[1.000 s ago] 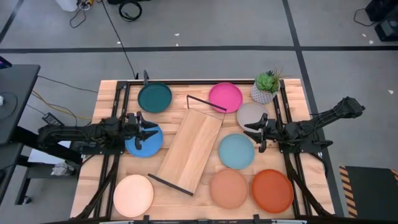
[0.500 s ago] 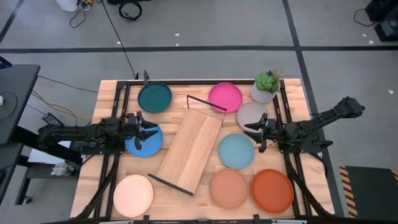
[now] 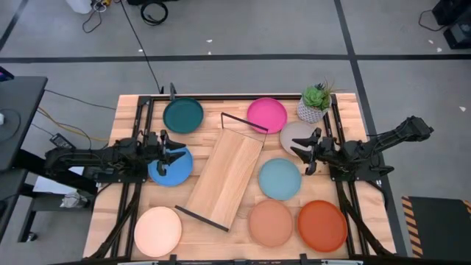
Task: Place and stack plates onto a shelf
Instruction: Put the gray plate on the shelf
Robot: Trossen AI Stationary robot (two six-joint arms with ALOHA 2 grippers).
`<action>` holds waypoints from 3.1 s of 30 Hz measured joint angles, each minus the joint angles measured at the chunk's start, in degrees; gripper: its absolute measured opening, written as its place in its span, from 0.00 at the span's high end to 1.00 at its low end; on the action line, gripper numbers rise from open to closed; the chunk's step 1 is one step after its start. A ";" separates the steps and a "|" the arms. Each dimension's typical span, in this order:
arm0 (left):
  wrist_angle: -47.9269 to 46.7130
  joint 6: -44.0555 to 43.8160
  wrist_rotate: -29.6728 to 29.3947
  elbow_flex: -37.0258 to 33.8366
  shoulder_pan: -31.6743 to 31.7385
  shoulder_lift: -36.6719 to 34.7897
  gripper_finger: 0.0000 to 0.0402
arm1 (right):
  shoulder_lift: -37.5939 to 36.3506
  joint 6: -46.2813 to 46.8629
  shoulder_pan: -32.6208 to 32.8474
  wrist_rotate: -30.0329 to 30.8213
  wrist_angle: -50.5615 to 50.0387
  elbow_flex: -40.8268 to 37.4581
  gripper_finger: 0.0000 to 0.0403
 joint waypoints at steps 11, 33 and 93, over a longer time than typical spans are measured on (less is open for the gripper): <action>2.77 1.64 -0.44 0.01 0.08 -0.01 0.60 | 0.52 -7.55 -0.76 -8.85 4.89 0.11 0.59; 15.56 13.66 -0.46 0.00 0.11 -0.01 0.60 | 20.59 -2.42 -14.51 -4.02 -35.81 32.98 0.61; 12.83 19.36 -10.99 0.01 0.11 -0.01 0.60 | 49.13 37.71 -17.93 -16.63 -92.32 44.50 0.46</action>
